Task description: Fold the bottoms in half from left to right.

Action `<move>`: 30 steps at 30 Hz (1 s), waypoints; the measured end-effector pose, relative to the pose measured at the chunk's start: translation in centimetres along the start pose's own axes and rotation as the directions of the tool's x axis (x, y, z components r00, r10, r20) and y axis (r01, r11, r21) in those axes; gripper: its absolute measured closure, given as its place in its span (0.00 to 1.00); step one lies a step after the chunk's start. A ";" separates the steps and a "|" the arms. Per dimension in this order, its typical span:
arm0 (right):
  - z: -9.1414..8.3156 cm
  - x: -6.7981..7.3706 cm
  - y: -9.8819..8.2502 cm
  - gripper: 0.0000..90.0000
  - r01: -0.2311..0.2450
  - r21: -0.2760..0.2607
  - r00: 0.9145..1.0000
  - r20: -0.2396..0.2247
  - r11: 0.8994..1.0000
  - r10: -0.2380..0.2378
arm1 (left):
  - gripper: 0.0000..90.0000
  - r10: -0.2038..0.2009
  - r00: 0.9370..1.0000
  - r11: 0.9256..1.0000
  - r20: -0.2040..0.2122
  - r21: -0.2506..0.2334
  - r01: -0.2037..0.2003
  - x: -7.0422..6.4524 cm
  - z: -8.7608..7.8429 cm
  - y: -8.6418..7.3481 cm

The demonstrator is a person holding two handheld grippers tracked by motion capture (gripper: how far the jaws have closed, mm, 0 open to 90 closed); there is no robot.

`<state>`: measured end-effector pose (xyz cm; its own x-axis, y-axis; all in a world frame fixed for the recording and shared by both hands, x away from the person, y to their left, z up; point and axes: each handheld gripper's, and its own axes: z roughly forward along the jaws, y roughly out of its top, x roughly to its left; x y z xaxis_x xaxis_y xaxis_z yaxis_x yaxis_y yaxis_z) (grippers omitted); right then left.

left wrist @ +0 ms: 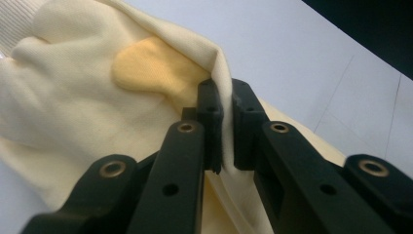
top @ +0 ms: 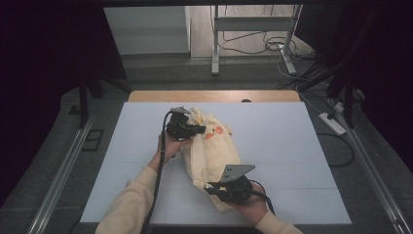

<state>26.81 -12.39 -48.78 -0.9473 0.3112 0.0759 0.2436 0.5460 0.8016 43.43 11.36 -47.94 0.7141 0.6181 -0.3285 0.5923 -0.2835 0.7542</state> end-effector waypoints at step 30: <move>-2.2 -0.1 -1.6 0.89 -0.039 -0.014 0.999 0.029 0.999 0.040 | 0.92 0.018 1.000 0.998 -0.001 0.059 -0.018 -1.6 4.0 1.1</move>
<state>26.08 -15.06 -48.76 -0.9304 0.3551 0.0906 0.2779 0.5224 0.8062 44.42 7.15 -48.86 0.7243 0.6135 -0.3147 0.6006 -0.3373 0.7249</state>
